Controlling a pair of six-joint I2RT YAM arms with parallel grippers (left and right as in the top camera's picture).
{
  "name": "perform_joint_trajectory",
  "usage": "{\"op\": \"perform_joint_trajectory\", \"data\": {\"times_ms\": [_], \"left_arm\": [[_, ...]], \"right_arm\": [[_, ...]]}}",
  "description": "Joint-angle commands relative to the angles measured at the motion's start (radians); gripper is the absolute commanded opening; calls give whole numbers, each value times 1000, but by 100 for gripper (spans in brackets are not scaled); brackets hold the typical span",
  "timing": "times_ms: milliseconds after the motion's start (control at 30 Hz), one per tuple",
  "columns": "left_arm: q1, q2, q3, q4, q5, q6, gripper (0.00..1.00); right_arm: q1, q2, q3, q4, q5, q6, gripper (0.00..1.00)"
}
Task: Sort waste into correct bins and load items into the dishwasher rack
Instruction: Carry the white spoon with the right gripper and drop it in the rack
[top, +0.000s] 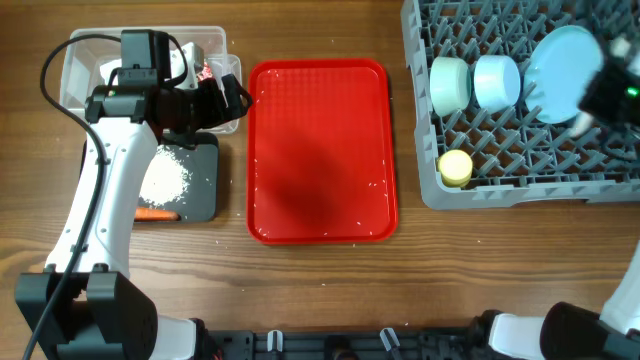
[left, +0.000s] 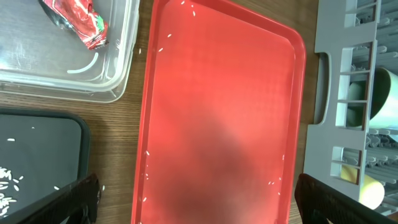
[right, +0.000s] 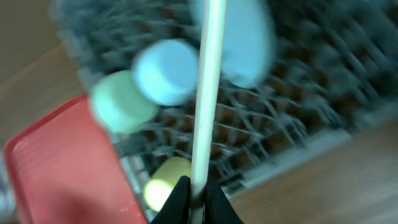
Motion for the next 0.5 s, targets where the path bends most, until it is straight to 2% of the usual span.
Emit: {"op": "perform_joint_trajectory", "data": {"times_ms": [0, 333, 467], "left_arm": [[1, 6, 3, 2, -6, -2, 100], [1, 6, 3, 2, -6, -2, 100], [1, 6, 3, 2, -6, -2, 100]], "right_arm": [[-86, 5, -113, 7, 43, 132, 4], [-118, 6, -560, 292, 34, 568, 4], [-118, 6, -669, 381, 36, 658, 4]]}}
